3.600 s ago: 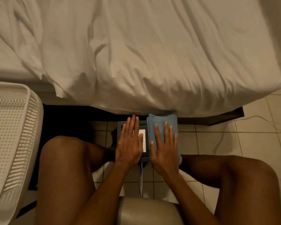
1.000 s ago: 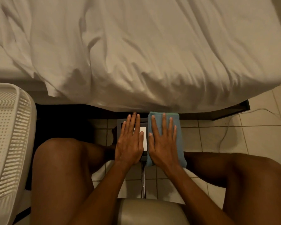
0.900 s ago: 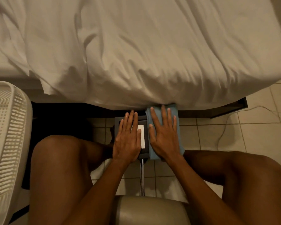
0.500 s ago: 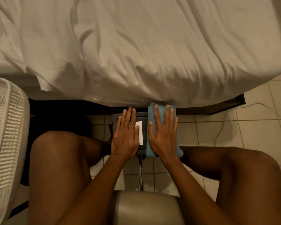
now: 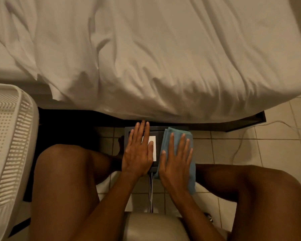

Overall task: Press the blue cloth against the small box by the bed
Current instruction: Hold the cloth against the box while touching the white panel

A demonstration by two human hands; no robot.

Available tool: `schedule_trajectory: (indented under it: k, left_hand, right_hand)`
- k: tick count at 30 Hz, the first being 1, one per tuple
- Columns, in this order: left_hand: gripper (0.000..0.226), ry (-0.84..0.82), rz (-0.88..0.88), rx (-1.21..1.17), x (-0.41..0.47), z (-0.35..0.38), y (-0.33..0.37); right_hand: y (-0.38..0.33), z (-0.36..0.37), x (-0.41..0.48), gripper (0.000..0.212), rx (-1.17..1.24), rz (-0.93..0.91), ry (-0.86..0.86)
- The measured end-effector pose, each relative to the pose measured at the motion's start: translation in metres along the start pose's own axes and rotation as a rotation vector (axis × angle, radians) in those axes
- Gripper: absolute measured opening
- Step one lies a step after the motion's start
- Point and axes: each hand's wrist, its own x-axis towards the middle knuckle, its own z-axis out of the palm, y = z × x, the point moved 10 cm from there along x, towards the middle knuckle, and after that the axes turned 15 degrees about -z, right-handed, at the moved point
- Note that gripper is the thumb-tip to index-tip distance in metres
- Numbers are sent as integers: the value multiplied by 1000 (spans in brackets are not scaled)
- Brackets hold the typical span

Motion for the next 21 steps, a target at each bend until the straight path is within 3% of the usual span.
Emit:
schedule_trajectory:
  k: [4,9,14,18,21]
  left_hand:
    - [63,-5,20,14,1,1,2]
    - [62,-6,8,13,0,2,0]
    - [63,0,10,10,2,1,1]
    - [62,3,13,0,2,1,2]
    - [62,-2,1,-10,1,2,0]
  right_hand:
    - [8,-9,42,66,19,-139,-40]
    - [14,-5,11,65,-11,51,28]
    - [9,-4,32,66,12,-114,-51]
    - [23,-11,31,65,16,26,24]
    - [0,-1,-1,66,-8,6,0]
